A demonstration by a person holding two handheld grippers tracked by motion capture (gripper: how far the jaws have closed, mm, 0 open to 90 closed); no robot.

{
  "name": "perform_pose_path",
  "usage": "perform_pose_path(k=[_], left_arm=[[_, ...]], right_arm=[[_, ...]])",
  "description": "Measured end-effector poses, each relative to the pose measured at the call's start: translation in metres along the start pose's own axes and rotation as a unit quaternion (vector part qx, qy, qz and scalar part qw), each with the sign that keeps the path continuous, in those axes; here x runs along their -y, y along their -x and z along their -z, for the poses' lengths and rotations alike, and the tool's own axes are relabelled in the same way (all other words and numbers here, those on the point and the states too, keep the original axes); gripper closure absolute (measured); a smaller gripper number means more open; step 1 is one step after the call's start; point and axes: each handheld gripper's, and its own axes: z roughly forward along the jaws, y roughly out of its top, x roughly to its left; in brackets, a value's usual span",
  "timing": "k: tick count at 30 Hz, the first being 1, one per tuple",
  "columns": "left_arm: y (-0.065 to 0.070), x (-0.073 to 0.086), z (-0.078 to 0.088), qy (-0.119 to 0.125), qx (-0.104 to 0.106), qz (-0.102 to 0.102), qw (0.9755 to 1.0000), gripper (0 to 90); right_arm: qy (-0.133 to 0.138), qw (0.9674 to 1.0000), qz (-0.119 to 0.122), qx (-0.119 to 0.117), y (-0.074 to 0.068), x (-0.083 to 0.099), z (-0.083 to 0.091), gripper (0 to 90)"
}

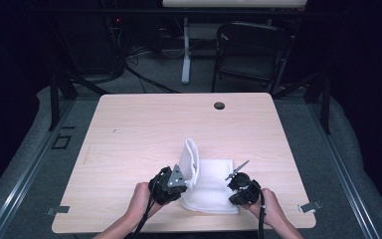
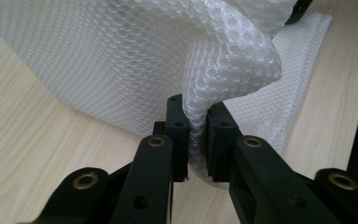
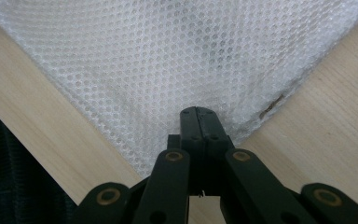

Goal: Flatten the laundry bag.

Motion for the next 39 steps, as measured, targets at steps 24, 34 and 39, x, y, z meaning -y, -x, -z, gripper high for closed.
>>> perform_pose_path(k=[24, 34, 39], left_arm=[[-0.004, 0.009, 0.003, -0.017, -0.002, 0.014, 0.9997, 80.7], [-0.006, 0.014, 0.006, -0.019, -0.001, 0.02, 0.9996, 80.3], [-0.007, 0.016, 0.007, -0.023, -0.001, 0.022, 0.9995, 79.4]], right_arm=[[-0.001, 1.0, -0.003, 0.003, 0.005, 0.001, 0.001, 90.0], [0.0, 1.0, -0.003, 0.001, 0.005, 0.001, 0.001, 90.0], [0.0, 1.0, -0.001, 0.001, 0.005, 0.001, 0.001, 90.0]])
